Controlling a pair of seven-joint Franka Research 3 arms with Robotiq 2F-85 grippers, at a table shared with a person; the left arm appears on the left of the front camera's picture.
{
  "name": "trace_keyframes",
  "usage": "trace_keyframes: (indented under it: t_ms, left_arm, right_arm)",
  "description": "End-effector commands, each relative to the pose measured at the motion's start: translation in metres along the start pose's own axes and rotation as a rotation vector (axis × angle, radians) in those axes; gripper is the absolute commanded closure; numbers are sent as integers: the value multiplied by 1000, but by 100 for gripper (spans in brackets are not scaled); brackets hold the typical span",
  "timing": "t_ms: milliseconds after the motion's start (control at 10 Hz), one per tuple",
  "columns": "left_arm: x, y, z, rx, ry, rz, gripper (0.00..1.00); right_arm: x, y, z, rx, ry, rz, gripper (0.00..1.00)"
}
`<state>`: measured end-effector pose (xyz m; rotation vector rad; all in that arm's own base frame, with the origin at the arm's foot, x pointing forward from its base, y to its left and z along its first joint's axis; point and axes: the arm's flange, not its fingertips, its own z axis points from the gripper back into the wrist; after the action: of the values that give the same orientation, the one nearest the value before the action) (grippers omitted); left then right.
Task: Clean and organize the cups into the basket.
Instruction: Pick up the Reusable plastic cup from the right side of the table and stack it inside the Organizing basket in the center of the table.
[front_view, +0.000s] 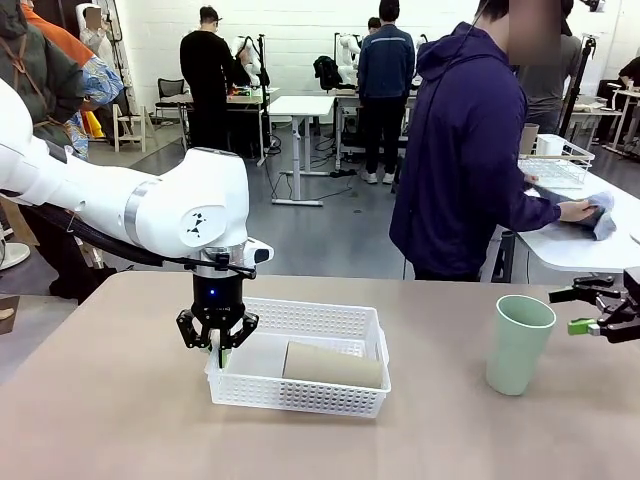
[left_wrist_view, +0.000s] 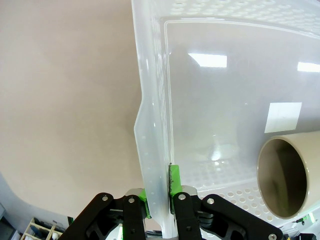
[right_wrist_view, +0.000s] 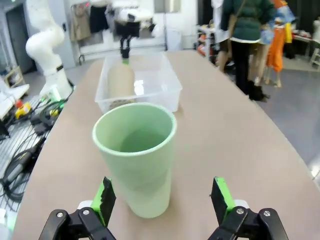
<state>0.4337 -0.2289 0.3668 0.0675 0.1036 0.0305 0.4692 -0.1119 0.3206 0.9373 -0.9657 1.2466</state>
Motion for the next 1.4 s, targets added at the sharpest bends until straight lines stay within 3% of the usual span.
trace_keyframes:
  t_ms: [0, 300, 600, 1300]
  left_arm:
    - [0, 0, 2, 5, -8, -2, 100]
    - [0, 0, 2, 5, -8, -2, 100]
    - [0, 0, 2, 5, -8, -2, 100]
    - [0, 0, 2, 5, -8, -2, 100]
  right_arm:
    - [-12, 4, -2, 82, 14, 108, 0]
    - [-33, 2, -7, 90, 26, 94, 0]
    - [-48, -6, -21, 64, 11, -16, 0]
    - [-57, -29, -62, 109, -39, -115, 0]
